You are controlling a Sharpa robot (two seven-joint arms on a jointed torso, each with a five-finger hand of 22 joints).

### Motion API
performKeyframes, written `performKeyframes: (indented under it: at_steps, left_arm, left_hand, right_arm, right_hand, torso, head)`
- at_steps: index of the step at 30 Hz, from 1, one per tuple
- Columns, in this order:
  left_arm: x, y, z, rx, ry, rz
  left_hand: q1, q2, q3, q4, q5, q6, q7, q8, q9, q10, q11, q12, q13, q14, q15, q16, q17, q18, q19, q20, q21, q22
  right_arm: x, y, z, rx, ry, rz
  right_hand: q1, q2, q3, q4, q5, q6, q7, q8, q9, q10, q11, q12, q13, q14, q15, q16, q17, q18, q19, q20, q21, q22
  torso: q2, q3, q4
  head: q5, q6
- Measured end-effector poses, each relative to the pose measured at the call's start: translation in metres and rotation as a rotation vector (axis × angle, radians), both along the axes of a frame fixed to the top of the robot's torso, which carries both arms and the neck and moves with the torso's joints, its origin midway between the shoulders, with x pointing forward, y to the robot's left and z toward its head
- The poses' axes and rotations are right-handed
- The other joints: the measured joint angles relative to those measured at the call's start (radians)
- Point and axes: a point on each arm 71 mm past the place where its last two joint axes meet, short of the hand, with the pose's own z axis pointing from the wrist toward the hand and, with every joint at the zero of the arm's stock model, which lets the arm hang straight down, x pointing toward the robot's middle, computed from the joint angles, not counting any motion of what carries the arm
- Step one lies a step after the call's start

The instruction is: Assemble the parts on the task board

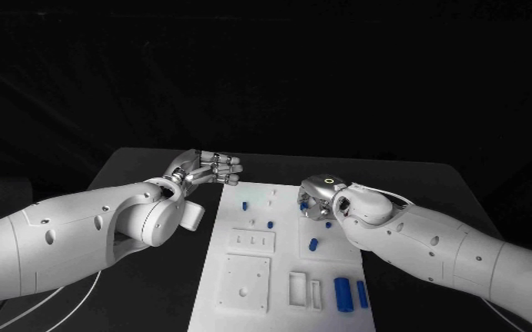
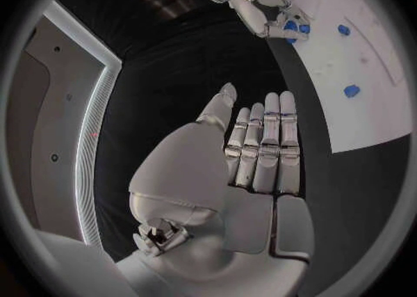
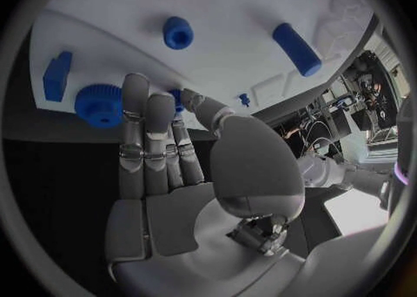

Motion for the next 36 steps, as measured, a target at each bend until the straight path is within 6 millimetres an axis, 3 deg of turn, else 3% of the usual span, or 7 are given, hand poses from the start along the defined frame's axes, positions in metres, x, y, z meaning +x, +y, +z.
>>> performKeyframes:
  at_steps: [8,14,25,36]
  left_arm:
    - [0.0,0.0,0.0,0.0,0.001,-0.002]
    - [0.0,0.0,0.0,0.0,0.002,-0.002]
    - [0.001,-0.001,0.0,0.001,0.004,-0.003]
    - [0.001,-0.004,0.0,-0.001,0.005,-0.01]
  left_hand:
    - [0.0,0.0,0.0,0.0,0.0,0.0,0.0,0.0,0.0,0.0,0.0,0.0,0.0,0.0,0.0,0.0,0.0,0.0,0.0,0.0,0.0,0.0]
    - [0.0,0.0,0.0,0.0,0.0,0.0,0.0,0.0,0.0,0.0,0.0,0.0,0.0,0.0,0.0,0.0,0.0,0.001,0.004,0.004,0.0,-0.003]
    - [0.0,0.0,0.0,0.0,0.0,0.0,0.0,0.0,0.0,0.0,0.0,0.0,0.0,0.0,0.0,0.004,0.0,0.001,0.004,0.004,0.0,-0.005]
    - [0.0,0.0,-0.003,0.003,0.0,0.0,0.0,0.0,0.0,0.0,0.0,0.0,0.001,0.0,0.0,0.004,0.0,0.001,0.004,0.004,-0.004,-0.008]
  right_arm:
    - [0.0,0.001,0.002,0.012,-0.027,-0.001]
    - [-0.003,0.003,0.005,0.037,-0.064,0.002]
    - [-0.003,0.017,0.022,0.105,-0.16,-0.002]
    - [0.001,0.039,0.027,0.137,-0.198,-0.012]
  right_hand:
    - [0.018,0.017,0.043,-0.024,-0.047,0.075,-0.017,-0.003,0.006,0.095,-0.023,-0.003,0.0,0.001,-0.018,0.0,0.0,-0.009,-0.004,-0.018,0.025,0.054]
    - [0.028,0.027,0.07,-0.037,-0.067,0.112,-0.028,-0.001,0.008,0.106,-0.013,0.0,0.0,0.0,-0.028,0.005,0.005,-0.031,-0.018,-0.036,0.086,0.14]
    - [0.032,0.029,0.074,-0.042,-0.07,0.125,-0.034,-0.001,0.005,0.109,-0.009,0.0,0.0,-0.003,-0.033,0.005,0.01,-0.038,-0.017,-0.038,0.065,0.227]
    - [0.032,0.029,0.077,-0.038,-0.074,0.129,-0.032,-0.001,0.004,0.109,-0.009,0.0,0.0,0.001,-0.036,0.005,0.012,-0.043,-0.006,-0.041,0.019,0.28]
  torso:
    - [0.004,-0.0005,-0.0002]
    - [0.007,-0.0007,-0.0004]
    - [0.011,-0.0025,-0.0005]
    - [0.015,-0.0032,0.0026]
  head:
    - [-0.001,0.005]
    - [0.0,0.01]
    - [0.0,0.024]
    - [-0.001,0.033]
